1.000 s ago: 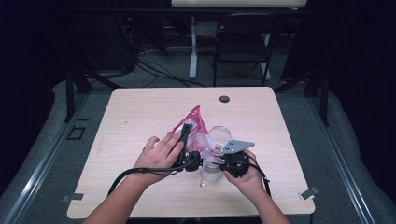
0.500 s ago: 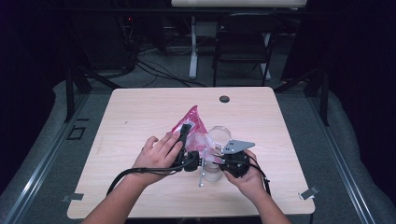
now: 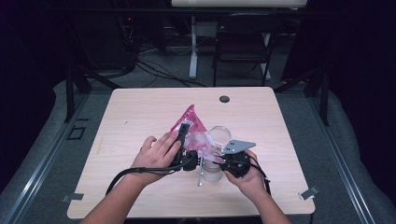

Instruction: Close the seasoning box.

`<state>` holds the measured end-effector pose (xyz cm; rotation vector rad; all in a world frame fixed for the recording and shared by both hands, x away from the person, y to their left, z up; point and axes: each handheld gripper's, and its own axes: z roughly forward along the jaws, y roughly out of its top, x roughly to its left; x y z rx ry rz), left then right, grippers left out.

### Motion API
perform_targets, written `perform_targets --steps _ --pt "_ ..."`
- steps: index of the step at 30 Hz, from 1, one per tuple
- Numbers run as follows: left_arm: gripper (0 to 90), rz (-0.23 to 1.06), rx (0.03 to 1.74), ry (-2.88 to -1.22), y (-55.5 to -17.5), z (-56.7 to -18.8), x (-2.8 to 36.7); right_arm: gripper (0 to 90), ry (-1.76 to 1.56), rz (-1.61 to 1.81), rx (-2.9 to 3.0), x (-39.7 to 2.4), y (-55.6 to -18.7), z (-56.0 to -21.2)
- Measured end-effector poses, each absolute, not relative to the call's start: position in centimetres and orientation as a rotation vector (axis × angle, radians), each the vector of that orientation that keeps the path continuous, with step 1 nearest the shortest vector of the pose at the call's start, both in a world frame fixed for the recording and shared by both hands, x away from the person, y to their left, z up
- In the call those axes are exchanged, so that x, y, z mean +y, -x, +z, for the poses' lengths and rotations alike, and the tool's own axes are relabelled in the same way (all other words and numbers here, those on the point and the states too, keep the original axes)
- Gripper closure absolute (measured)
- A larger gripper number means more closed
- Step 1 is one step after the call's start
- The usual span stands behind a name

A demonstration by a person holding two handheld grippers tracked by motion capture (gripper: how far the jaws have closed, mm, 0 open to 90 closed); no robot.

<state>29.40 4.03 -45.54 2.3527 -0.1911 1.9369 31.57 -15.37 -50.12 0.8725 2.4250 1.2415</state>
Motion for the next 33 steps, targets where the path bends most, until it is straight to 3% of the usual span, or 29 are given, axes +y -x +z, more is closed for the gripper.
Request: perform_targets --steps 33 --pt "61.2 1.919 -0.148 -2.358 -29.23 -46.21 4.59 90.0 -0.866 1.218 2.439 -15.00 -31.59 -50.34"
